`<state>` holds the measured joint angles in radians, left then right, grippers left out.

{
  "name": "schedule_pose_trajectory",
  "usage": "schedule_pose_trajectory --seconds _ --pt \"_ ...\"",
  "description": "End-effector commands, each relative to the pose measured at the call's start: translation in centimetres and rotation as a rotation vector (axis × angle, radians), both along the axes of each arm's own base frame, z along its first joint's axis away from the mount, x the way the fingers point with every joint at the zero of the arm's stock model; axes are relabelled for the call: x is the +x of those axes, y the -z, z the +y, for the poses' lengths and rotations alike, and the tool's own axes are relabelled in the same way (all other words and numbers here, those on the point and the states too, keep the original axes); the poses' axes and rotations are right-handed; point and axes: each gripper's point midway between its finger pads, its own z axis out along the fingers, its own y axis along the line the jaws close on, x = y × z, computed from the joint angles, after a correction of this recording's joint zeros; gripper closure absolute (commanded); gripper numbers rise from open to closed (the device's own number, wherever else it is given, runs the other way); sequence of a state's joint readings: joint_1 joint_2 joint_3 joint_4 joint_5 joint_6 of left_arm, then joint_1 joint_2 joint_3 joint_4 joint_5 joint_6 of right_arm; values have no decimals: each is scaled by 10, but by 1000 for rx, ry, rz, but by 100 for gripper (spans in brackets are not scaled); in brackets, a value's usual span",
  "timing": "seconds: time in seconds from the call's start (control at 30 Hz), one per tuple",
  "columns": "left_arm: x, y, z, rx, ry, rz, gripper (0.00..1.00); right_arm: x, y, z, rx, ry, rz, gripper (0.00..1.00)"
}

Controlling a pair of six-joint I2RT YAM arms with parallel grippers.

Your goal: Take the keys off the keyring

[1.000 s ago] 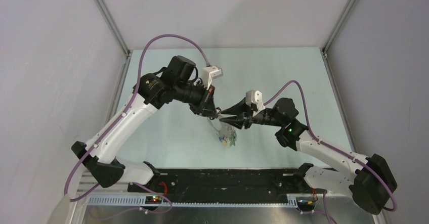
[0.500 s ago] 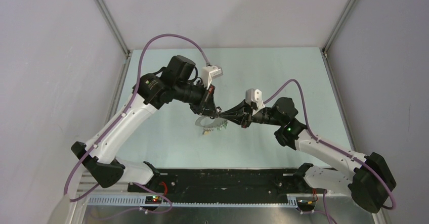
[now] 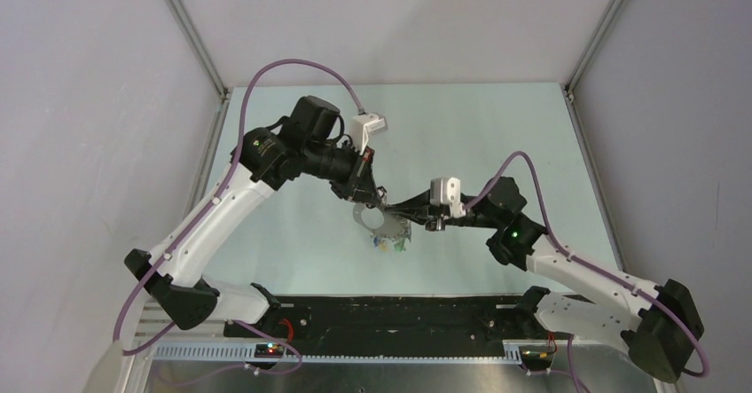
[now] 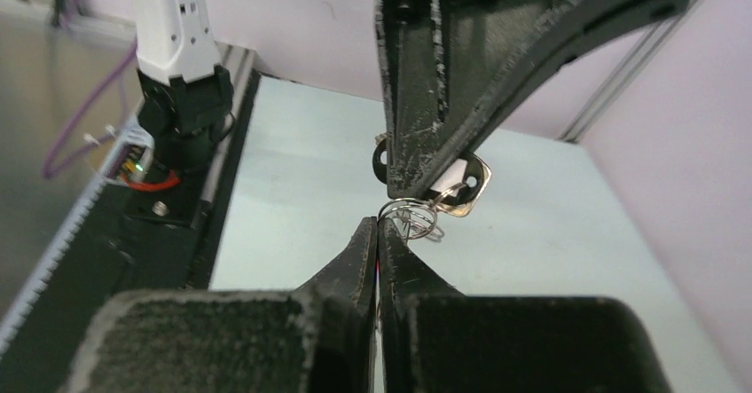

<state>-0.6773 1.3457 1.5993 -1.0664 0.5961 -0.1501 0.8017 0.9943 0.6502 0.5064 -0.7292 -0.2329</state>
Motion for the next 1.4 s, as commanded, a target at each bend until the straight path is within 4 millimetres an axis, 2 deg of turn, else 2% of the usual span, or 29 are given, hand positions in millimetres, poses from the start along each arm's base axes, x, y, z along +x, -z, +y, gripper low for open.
schedule_pose_trajectory --seconds 0.0,0.07,0.1,0.2,0.23,0.27,0.33,0.4,0.5,0.73,0.97,1.37 --pt "5 -26 -1 -82 -15 -56 100 -20 -14 0 -35 -23 -290 100" --pt "4 -26 -2 -84 -8 -50 100 -25 -7 3 -70 -19 -380 100" --pt "4 -25 -2 -84 -8 -49 100 -22 -2 3 -97 2 -423 100" --pt "3 -27 -2 -88 -7 -54 100 -17 0 3 -116 42 -426 97" --pt "3 -28 -2 -90 -7 -57 100 -14 0 3 -115 61 -398 92" --pt "3 -29 -1 -92 -7 -61 100 -13 0 3 -112 67 -367 81" --pt "3 -30 -1 -93 -9 -65 100 -11 -4 3 -91 80 -311 66" --pt "2 -31 0 -95 -6 -68 100 -10 -8 2 -65 75 -248 61" --pt "1 -31 0 -96 -3 -69 100 -13 -12 2 -31 29 -171 61" --pt "0 -33 0 -102 4 -77 100 -8 -31 -1 62 -21 -31 69" --pt "0 -33 -1 -112 10 -82 100 2 -37 2 104 -25 62 70" --pt "-4 -36 -2 -131 24 -84 100 12 -43 9 148 -13 90 71"
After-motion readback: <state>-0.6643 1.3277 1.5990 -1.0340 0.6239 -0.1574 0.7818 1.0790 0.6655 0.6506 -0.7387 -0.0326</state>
